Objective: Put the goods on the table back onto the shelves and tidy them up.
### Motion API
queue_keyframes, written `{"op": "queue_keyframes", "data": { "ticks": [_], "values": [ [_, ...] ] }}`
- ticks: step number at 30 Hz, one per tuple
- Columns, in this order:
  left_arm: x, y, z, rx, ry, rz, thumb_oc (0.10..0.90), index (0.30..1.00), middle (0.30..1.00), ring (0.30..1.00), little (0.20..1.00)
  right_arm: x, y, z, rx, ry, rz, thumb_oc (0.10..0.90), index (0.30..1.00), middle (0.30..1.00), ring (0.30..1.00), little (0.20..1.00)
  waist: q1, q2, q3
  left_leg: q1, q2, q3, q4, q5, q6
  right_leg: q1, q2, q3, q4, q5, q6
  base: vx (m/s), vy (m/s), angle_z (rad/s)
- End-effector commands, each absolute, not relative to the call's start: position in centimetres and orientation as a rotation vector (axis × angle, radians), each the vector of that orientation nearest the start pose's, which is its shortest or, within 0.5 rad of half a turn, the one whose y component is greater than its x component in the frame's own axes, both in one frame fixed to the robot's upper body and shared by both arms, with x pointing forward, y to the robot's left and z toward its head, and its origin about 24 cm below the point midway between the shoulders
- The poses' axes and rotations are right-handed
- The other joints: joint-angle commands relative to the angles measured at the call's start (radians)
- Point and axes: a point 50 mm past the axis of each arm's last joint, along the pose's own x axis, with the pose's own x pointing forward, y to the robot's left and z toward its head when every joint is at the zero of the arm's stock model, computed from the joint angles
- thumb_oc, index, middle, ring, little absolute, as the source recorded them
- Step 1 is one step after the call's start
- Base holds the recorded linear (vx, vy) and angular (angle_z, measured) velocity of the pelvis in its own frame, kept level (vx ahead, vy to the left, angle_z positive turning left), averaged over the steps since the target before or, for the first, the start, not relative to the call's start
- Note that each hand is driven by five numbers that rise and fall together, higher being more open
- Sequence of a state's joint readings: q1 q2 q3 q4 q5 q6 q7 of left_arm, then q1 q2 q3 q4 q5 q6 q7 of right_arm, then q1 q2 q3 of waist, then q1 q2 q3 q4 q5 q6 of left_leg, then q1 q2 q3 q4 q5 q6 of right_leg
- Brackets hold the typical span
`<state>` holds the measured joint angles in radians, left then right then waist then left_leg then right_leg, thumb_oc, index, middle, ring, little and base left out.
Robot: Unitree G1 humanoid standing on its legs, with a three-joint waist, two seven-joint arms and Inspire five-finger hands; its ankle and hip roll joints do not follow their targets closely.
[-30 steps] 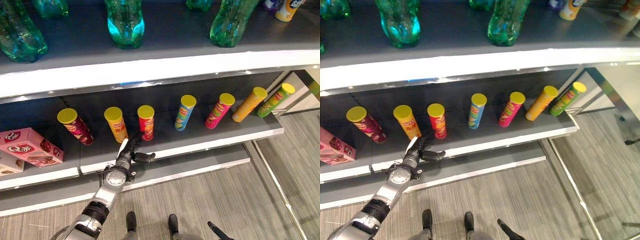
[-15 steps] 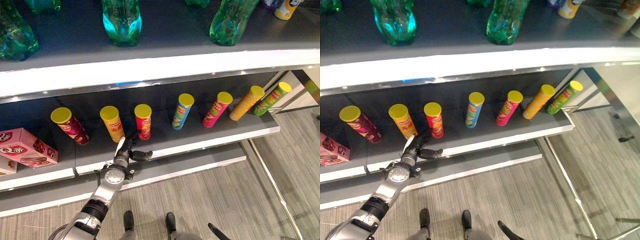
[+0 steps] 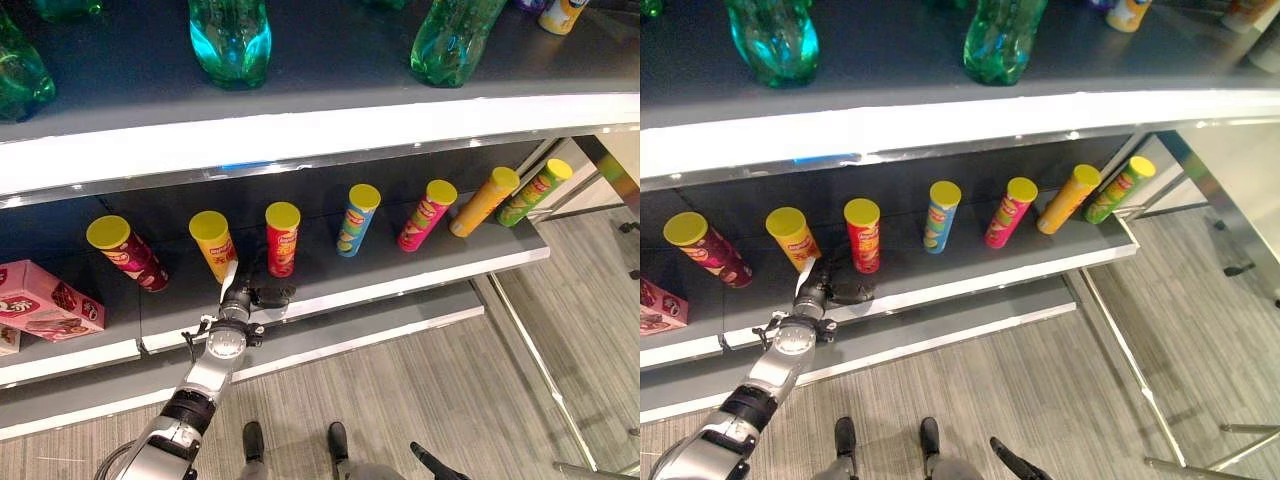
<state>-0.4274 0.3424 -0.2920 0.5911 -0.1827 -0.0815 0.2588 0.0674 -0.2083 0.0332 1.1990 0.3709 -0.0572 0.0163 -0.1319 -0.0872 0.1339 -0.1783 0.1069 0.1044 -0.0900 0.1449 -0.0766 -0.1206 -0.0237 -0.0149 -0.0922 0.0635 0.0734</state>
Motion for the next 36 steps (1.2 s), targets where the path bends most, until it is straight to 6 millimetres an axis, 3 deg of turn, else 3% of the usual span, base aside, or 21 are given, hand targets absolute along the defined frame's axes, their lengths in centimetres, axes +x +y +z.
{"op": "queue_keyframes", "data": {
  "ticks": [1, 16, 36],
  "values": [
    [36.0, 17.4, 10.5, 0.334, -0.197, 0.095, 0.8, 0.9, 0.9, 0.9, 0.9, 6.2, -24.1, -16.1, 0.058, 1.153, -0.328, 0.8, 0.9, 0.9, 0.9, 0.9, 0.019, -0.021, -0.025, 0.046, 0.117, 0.015, 0.003, -0.092, -0.123, 0.026, -0.117, -0.072, 0.021, -0.094, 0.176, 0.03, -0.014, -0.01],
    [35.4, 16.8, 10.0, 0.305, -0.196, 0.085, 0.8, 0.9, 0.9, 0.9, 0.9, 6.6, -23.8, -16.2, 0.042, 1.156, -0.311, 0.8, 0.9, 0.9, 0.9, 0.9, 0.03, -0.028, -0.024, 0.056, 0.118, 0.007, 0.003, -0.097, -0.119, 0.04, -0.117, -0.083, 0.027, -0.106, 0.171, 0.0, -0.001, 0.0],
    [34.1, 15.7, 7.0, 0.287, -0.105, 0.042, 0.8, 0.9, 0.9, 0.9, 0.9, 7.4, -23.4, -16.2, 0.017, 1.153, -0.296, 0.8, 0.9, 0.9, 0.9, 0.9, 0.057, -0.038, -0.019, 0.046, 0.114, -0.007, 0.003, -0.095, -0.119, 0.048, -0.119, -0.106, 0.026, -0.105, 0.167, 0.0, 0.0, 0.0]
  ]
}}
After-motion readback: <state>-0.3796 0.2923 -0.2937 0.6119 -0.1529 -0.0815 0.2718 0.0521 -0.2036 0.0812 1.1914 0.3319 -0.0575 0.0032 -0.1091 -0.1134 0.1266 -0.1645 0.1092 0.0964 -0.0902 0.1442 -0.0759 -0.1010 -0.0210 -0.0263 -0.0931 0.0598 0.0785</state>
